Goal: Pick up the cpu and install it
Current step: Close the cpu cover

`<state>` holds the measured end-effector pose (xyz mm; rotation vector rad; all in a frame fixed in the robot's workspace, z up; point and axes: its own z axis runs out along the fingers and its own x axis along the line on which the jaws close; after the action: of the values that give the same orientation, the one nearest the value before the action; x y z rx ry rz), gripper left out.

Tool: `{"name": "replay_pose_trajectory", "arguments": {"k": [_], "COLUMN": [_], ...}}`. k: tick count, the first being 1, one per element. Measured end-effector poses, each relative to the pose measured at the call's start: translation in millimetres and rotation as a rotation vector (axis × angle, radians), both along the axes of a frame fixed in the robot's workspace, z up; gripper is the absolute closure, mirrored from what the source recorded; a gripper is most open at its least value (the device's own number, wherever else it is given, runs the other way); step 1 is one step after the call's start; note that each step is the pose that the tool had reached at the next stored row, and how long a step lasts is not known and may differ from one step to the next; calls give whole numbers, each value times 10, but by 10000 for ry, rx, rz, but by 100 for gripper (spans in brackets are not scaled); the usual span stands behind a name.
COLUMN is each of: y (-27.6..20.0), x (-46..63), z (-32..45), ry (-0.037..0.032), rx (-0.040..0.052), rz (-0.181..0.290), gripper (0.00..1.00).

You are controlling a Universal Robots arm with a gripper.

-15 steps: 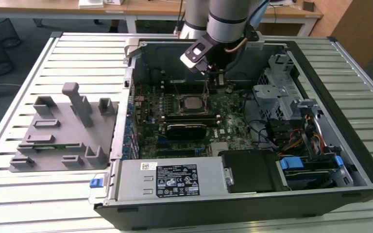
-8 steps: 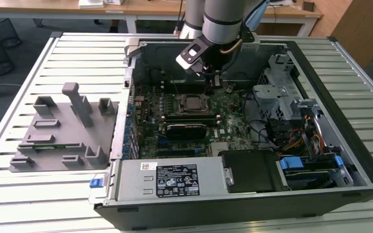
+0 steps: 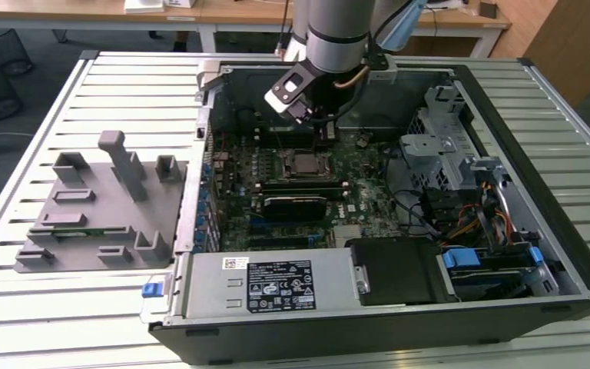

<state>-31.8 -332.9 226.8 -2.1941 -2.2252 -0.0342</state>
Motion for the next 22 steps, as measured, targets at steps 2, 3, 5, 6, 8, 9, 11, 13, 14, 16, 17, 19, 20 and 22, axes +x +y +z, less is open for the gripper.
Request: {"name": "replay_pose_trajectory", "arguments": {"k": [2,3,5,6,8,9,11,13,14,16,17,19,20,22], "y": [0,0,0,0,-11,-17,-27,-29,-29,-29,-29,-29,-29,-29], "x": [-36,-50,-80,-93,-120,-141,-203,-267,-291,-329,-344,-363,-369,-375], "z": [-5,-7,-12,-15,-26,-33,-50,-66,-72,-86,-94,-119,-132,-160], "ry": [0,0,-1,0,1,1,-1,-2,-2,0,-1,0,-1,-1], "rx": [0,1,1,1,-1,-1,2,3,2,1,1,1,1,1], "rz": [1,1,-1,0,0,1,1,1,1,-1,0,0,0,0], "gripper": [89,89,89,89,89,89,89,89,89,89,89,89,89,89]}}
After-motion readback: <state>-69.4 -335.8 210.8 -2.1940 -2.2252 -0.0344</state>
